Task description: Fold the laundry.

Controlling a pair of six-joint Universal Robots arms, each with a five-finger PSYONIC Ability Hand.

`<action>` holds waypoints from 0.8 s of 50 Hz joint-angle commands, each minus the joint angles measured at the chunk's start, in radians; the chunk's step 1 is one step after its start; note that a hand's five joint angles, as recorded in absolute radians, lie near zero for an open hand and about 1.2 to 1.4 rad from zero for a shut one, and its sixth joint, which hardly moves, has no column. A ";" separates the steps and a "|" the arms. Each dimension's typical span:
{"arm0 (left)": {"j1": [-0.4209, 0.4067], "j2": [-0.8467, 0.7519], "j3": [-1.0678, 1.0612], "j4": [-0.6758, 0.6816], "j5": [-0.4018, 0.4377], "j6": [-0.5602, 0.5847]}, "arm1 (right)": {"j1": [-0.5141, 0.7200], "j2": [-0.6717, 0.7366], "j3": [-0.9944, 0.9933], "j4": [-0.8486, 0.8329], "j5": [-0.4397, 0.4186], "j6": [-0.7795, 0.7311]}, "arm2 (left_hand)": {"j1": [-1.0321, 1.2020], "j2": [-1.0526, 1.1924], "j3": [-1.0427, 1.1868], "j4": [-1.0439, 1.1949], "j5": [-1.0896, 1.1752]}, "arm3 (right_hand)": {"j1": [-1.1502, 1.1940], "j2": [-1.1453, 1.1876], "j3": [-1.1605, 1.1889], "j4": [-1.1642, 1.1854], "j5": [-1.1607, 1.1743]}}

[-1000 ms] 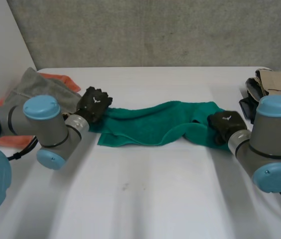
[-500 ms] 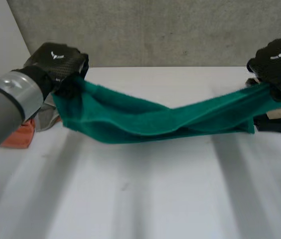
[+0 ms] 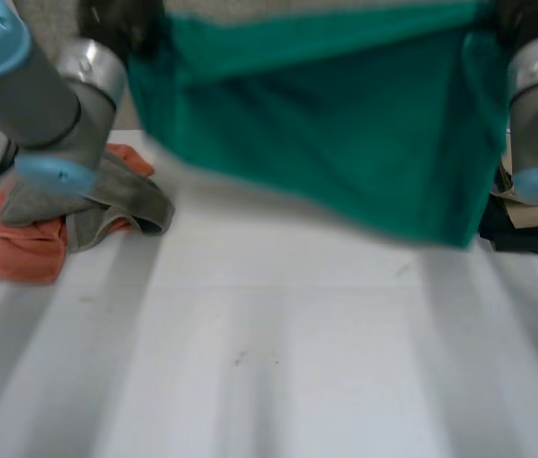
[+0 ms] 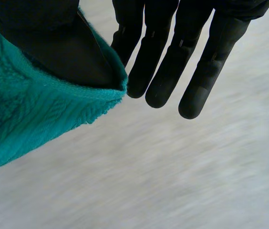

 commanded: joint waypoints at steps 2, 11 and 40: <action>0.003 0.152 -0.132 0.055 -0.033 -0.076 | 0.048 -0.118 0.068 -0.052 -0.012 0.010 | 0.278 0.201 0.206 0.197 0.259 | 0.286 0.224 0.207 0.197 0.235; 0.040 0.260 -0.493 -0.094 0.007 -0.123 | 0.041 -0.209 0.352 0.124 -0.049 0.054 | 0.278 0.201 0.206 0.197 0.259 | 0.286 0.224 0.207 0.197 0.235; 0.018 0.347 -0.893 -0.130 0.020 0.031 | 0.004 -0.057 0.708 0.273 -0.110 0.148 | -0.547 -0.624 -0.618 -0.628 -0.566 | 0.286 0.224 0.207 0.197 0.235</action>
